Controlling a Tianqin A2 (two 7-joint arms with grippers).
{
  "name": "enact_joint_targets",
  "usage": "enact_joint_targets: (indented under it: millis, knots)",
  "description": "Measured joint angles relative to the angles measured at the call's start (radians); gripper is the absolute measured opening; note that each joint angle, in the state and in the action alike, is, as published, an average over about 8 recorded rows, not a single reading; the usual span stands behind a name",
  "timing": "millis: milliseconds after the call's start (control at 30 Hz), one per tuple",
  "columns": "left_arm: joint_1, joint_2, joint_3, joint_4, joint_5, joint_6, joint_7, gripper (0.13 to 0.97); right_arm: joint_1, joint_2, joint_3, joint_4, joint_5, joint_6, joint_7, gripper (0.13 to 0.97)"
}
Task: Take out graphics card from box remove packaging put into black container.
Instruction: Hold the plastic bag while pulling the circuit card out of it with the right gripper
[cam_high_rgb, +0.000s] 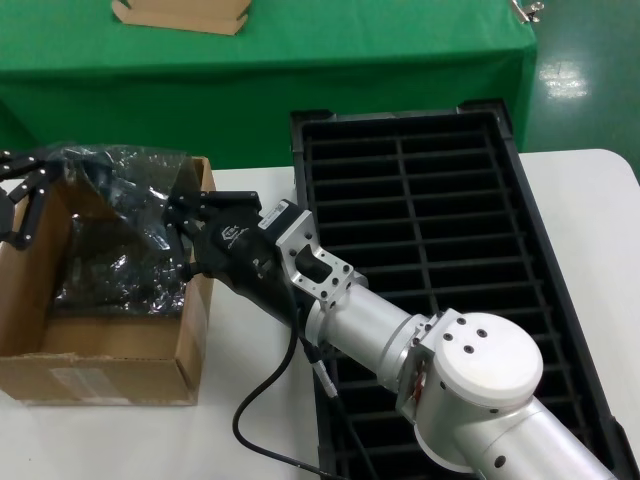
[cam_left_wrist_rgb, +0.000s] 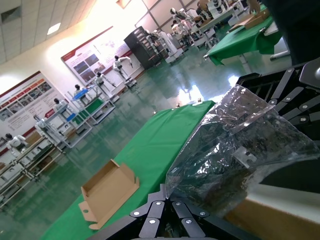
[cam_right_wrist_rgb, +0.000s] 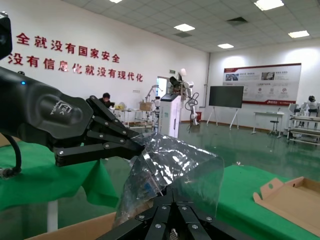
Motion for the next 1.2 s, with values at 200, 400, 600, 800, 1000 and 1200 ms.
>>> enact_joint_targets:
  millis: [200, 400, 600, 800, 1000, 1200]
  knots:
    - [-0.008, 0.006, 0.005, 0.006, -0.002, 0.003, 0.001, 0.139, -0.01, 0.001, 0.015, 0.012, -0.033, -0.02, 0.02, 0.147]
    - [-0.019, 0.011, 0.004, 0.015, -0.002, -0.003, 0.0, 0.139, -0.018, 0.002, 0.025, 0.023, -0.065, -0.037, 0.041, 0.191]
    - [-0.037, 0.015, 0.004, 0.031, -0.004, -0.004, -0.001, 0.139, -0.024, 0.003, 0.036, 0.034, -0.095, -0.049, 0.064, 0.261]
    - [-0.05, 0.023, 0.003, 0.041, -0.017, 0.012, 0.003, 0.139, -0.031, 0.002, 0.044, 0.038, -0.115, -0.053, 0.079, 0.323]
    - [-0.047, 0.027, -0.002, 0.026, -0.041, 0.042, 0.002, 0.139, -0.033, 0.0, 0.046, 0.034, -0.118, -0.053, 0.081, 0.387]
    - [-0.03, 0.021, -0.001, -0.007, -0.054, 0.062, -0.011, 0.139, -0.03, 0.0, 0.043, 0.024, -0.101, -0.048, 0.067, 0.444]
